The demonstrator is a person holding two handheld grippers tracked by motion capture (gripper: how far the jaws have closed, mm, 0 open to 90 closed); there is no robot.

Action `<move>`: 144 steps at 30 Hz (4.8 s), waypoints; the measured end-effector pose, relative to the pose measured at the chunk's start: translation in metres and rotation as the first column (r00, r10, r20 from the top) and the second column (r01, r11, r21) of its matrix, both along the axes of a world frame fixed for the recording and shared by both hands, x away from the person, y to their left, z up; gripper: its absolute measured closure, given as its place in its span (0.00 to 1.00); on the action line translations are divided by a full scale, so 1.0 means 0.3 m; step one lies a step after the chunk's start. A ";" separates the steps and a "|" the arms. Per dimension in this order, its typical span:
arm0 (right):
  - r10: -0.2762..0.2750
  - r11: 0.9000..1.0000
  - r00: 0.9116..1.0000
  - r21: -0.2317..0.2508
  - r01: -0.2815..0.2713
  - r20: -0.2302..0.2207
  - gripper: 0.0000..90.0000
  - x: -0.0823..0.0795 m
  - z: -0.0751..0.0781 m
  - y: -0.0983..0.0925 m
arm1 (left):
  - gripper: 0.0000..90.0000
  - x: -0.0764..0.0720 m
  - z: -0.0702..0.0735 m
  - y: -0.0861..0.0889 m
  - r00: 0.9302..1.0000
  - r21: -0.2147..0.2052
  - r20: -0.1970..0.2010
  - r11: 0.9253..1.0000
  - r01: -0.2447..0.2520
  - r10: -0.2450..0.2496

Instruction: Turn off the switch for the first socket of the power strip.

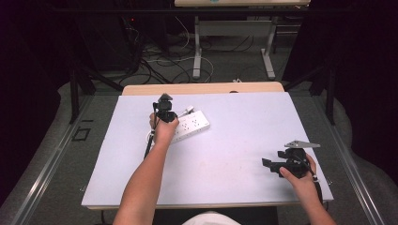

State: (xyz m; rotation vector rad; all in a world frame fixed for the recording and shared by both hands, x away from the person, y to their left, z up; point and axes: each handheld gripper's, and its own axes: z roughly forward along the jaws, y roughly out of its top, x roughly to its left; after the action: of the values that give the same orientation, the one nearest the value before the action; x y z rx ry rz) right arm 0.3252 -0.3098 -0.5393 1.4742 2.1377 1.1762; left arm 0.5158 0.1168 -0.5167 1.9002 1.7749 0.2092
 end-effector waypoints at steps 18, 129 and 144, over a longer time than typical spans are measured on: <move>-0.003 1.000 1.000 0.011 0.003 -0.005 0.20 0.000 0.000 0.000 | 1.00 0.004 0.007 0.016 0.998 -0.004 0.043 0.999 0.042 -0.042; -0.036 0.999 0.995 0.031 0.033 0.091 0.17 -0.035 0.046 -0.027 | 0.03 -0.622 0.252 0.398 0.912 -0.027 0.346 0.970 0.243 -0.219; -0.050 0.999 0.994 0.022 0.048 0.092 0.17 -0.043 0.048 -0.031 | 0.04 -0.650 0.133 0.505 0.925 -0.061 0.366 0.990 0.129 -0.098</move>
State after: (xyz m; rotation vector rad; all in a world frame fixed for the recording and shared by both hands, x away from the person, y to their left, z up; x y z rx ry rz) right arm 0.3123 -0.3191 -0.5247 1.4425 2.0232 1.2275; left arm 0.3209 0.2684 -0.4767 1.7642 1.4014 0.4084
